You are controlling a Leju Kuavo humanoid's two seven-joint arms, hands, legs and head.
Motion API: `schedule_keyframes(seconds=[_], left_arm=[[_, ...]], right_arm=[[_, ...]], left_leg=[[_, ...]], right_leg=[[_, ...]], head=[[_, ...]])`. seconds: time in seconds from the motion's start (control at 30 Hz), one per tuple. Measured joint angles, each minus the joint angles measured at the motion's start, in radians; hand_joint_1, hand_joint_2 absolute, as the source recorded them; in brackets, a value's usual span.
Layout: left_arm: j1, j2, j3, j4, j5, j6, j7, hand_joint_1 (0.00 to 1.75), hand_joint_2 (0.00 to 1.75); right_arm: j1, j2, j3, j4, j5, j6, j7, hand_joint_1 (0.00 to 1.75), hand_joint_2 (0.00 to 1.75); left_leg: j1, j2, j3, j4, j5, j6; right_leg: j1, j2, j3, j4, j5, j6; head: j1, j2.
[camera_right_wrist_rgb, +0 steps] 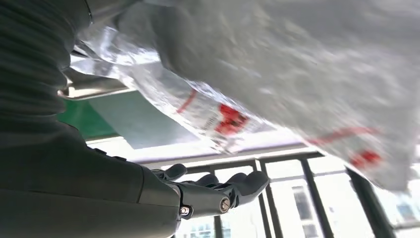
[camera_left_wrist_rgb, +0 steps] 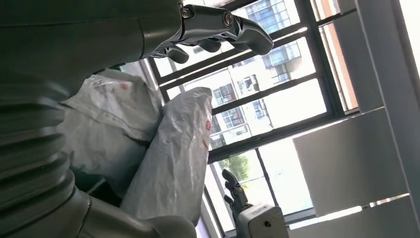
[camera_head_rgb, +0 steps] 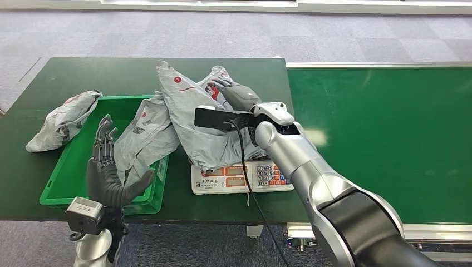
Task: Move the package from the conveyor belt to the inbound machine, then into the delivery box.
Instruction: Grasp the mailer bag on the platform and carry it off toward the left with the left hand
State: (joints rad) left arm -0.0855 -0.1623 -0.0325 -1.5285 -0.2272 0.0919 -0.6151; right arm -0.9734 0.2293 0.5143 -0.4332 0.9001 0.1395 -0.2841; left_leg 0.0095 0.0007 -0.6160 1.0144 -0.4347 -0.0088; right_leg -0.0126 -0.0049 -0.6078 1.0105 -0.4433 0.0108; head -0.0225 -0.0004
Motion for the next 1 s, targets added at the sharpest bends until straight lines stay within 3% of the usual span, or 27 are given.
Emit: schedule_keyframes(seconds=[0.23, 0.43, 0.63, 0.73, 0.87, 0.93, 1.0], left_arm=[[-0.138, -0.003, -0.082, 0.004, -0.098, 0.115, 0.004, 0.0, 1.75], [-0.346, -0.033, -0.257, 0.064, -0.25, 0.233, 0.193, 0.0, 1.75], [-0.478, -0.054, -0.342, 0.174, -0.246, 0.252, 0.245, 0.0, 1.75], [-0.523, -0.068, -0.371, 0.247, -0.283, 0.23, 0.302, 0.0, 1.75], [-0.607, -0.107, -0.412, 0.45, -0.406, 0.155, 0.434, 0.0, 1.75], [-0.649, -0.13, -0.428, 0.574, -0.444, 0.138, 0.465, 0.0, 1.75], [-0.685, -0.151, -0.449, 0.672, -0.454, 0.119, 0.502, 0.0, 1.75]], right_arm=[[0.035, 0.006, -0.117, -0.099, -0.266, -0.146, -0.2, 0.0, 1.75], [0.059, 0.003, -0.225, -0.159, -0.459, -0.102, -0.136, 0.0, 1.75], [0.116, -0.015, -0.331, -0.198, -0.659, -0.158, -0.221, 0.0, 1.75], [0.168, -0.018, -0.376, -0.282, -0.706, -0.32, -0.305, 0.0, 1.75], [0.361, -0.023, -0.4, -0.634, -0.658, -0.766, -0.411, 0.0, 1.75], [0.452, -0.025, -0.401, -0.811, -0.605, -0.841, -0.418, 0.0, 1.75], [0.518, -0.027, -0.401, -0.938, -0.56, -0.843, -0.418, 0.0, 1.75]], left_leg=[[0.0, -0.001, 0.0, 0.001, 0.0, 0.0], [0.0, -0.001, 0.0, 0.002, 0.0, 0.001], [-0.001, -0.001, 0.0, 0.003, 0.001, 0.001], [0.0, -0.001, 0.0, 0.003, 0.0, 0.001], [-0.001, -0.008, -0.001, 0.003, -0.001, 0.002], [-0.001, -0.004, -0.001, 0.003, -0.002, 0.002], [-0.002, 0.002, 0.0, 0.003, -0.004, 0.003]], right_leg=[[0.0, -0.001, 0.0, 0.0, 0.001, 0.001], [-0.002, 0.0, 0.0, 0.0, 0.003, 0.003], [-0.002, 0.001, 0.0, 0.0, 0.003, 0.003], [-0.002, 0.001, 0.0, 0.0, 0.003, 0.003], [-0.002, -0.007, 0.002, -0.001, 0.0, 0.003], [-0.003, -0.004, 0.001, -0.001, 0.0, 0.003], [-0.003, 0.002, 0.0, -0.001, 0.0, 0.003]], head=[[0.0, 0.0], [0.0, 0.0], [0.0, 0.0], [0.0, 0.0], [0.0, 0.0], [0.0, 0.0], [0.0, 0.0]])
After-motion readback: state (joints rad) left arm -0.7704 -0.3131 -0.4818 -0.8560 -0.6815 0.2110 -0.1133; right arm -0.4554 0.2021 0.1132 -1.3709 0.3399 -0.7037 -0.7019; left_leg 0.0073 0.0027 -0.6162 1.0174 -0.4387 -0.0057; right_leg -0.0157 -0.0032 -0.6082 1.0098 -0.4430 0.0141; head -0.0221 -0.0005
